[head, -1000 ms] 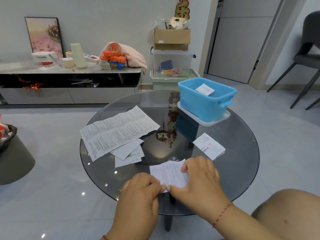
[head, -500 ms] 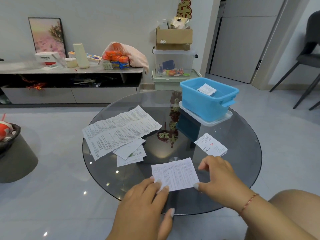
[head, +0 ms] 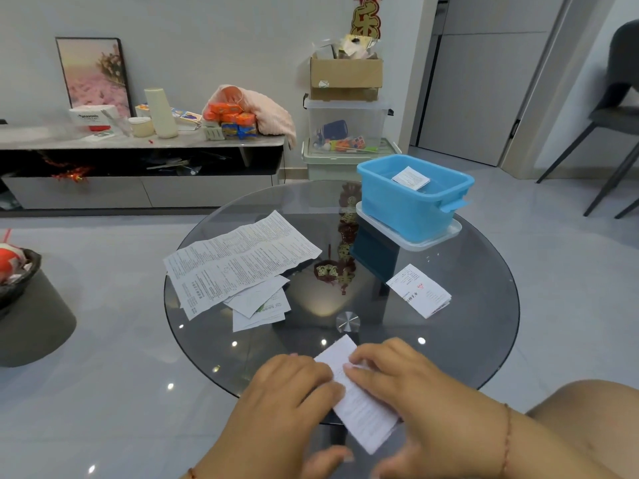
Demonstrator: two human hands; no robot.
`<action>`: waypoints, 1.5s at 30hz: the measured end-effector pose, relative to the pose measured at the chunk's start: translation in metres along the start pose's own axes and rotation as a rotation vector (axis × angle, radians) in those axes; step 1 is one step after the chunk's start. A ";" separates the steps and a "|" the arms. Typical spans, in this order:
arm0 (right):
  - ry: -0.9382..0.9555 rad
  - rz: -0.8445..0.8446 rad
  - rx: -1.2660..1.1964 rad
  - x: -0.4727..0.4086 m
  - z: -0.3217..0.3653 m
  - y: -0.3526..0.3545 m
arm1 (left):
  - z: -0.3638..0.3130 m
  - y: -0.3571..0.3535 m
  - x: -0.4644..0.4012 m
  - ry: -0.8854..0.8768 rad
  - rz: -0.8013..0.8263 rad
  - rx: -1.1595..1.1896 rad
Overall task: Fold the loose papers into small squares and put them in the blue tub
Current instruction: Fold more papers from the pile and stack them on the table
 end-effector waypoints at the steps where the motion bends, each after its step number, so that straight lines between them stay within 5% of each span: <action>1: -0.002 -0.004 0.007 0.002 0.003 -0.002 | -0.003 -0.001 0.001 -0.015 -0.024 -0.003; 8: 0.045 -0.191 -0.090 0.007 -0.009 0.006 | 0.007 0.005 0.011 0.142 -0.167 0.176; 15: -0.154 -0.341 -0.417 -0.003 -0.043 0.013 | 0.027 -0.003 0.026 0.468 -0.320 0.348; 24: -0.364 -0.390 -0.353 -0.006 -0.050 0.011 | 0.034 -0.003 0.023 0.746 -0.204 0.224; 36: -0.402 -0.332 -0.290 -0.006 -0.045 0.013 | 0.037 0.000 0.021 0.672 -0.237 0.226; 45: -0.042 -0.323 0.059 -0.007 -0.006 0.004 | 0.012 -0.001 0.016 0.301 -0.191 0.103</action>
Point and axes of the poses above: each hand's wrist, its own x-axis away from the middle knuckle, its own y-axis out of the back of the hand, z = x × y, the point moved 9 cm from there along -x, towards the middle knuckle, and after that the axes turned 13 degrees about z, right-handed, at the moved point
